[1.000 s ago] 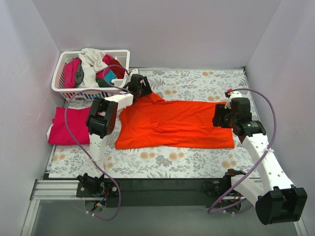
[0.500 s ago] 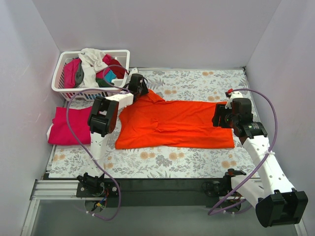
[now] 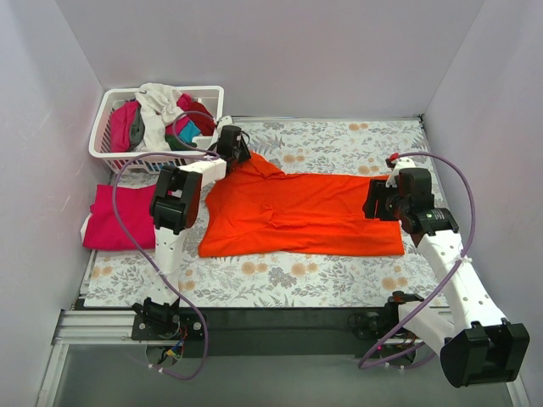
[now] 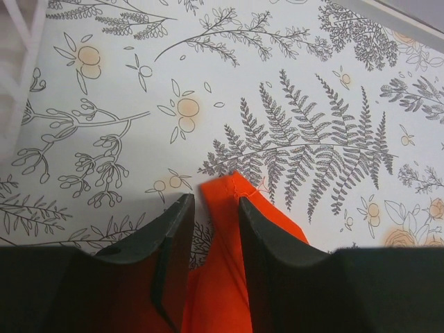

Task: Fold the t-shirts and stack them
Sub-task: Fold the tshirt

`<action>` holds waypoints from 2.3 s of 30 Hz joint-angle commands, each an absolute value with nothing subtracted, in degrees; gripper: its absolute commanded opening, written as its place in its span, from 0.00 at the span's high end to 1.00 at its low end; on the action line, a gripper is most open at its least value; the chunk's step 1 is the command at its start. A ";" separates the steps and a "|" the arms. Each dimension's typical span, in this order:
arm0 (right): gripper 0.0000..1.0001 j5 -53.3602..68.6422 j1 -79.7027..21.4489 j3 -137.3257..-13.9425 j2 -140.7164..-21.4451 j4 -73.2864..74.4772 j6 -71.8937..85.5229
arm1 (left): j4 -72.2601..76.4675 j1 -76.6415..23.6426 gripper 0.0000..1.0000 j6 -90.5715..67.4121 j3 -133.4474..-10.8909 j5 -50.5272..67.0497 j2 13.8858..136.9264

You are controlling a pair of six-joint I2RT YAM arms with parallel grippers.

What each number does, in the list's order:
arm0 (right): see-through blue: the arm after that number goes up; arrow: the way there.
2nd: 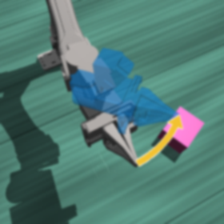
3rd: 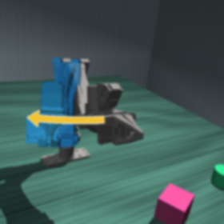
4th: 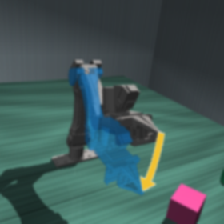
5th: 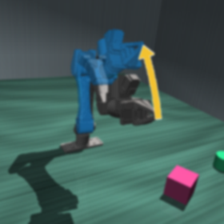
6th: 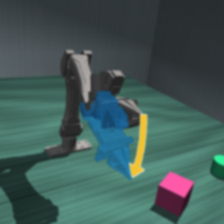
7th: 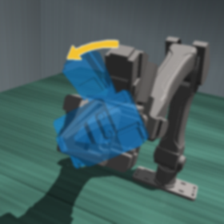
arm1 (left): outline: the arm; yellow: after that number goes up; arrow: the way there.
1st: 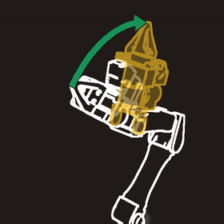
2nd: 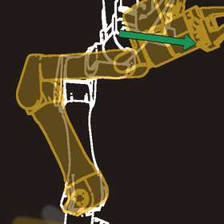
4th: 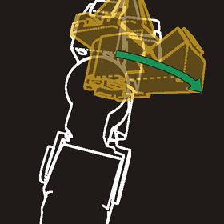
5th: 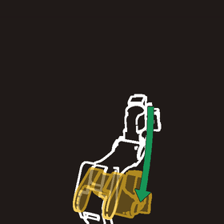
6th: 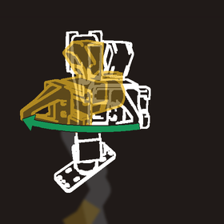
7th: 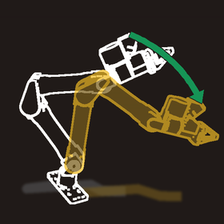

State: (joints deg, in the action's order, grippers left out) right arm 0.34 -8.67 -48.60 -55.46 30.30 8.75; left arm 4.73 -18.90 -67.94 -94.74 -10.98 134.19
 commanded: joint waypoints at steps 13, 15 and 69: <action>0.47 3.43 -8.88 -49.48 -56.69 27.77 8.26 | 4.22 -18.02 0.89 -67.50 -96.68 -9.23 136.41; 0.47 3.34 -8.88 -49.39 -56.78 27.51 8.26 | 4.57 -18.11 0.95 -67.50 -96.59 -9.49 135.79; 0.48 -3.17 -4.75 -75.93 -114.69 2.81 6.15 | 11.69 -18.90 1.00 -71.54 -64.78 -2.11 98.88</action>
